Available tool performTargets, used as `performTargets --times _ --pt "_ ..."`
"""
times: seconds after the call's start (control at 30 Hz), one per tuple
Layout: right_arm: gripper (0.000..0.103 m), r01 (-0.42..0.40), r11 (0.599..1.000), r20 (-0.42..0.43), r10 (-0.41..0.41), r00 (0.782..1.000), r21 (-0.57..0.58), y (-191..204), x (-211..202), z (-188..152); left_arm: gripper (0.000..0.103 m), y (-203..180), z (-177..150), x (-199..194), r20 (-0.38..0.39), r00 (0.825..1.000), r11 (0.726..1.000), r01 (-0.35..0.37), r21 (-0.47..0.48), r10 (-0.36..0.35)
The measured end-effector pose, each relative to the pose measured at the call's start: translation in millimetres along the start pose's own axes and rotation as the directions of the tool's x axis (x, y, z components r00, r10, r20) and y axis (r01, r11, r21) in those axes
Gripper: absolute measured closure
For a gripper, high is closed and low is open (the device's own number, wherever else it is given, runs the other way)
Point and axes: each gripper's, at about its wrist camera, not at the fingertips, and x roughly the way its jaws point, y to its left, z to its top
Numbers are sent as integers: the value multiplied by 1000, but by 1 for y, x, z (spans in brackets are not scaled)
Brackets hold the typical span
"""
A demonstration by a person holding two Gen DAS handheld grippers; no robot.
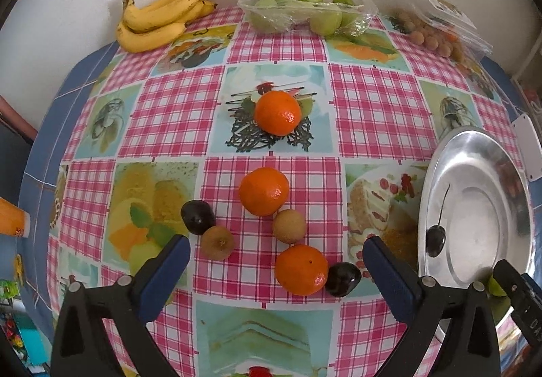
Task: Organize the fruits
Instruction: 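Withdraw both grippers from the bowl back toward the fruit row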
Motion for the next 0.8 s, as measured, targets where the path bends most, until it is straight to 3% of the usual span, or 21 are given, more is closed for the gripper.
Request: performTargets --times 0.1,0.57,0.8 --pt "0 -17 1000 17 17 1000 -3 1 -2 -1 0 0 1 -1 4 1000 1000 26 3 -26" --pt "0 -32 999 33 32 999 -10 4 -5 0 0 3 1 -2 -7 999 999 45 4 -45" --pt "0 -47 999 53 47 998 4 6 -12 -2 0 25 5 -11 15 999 999 33 -17 -33"
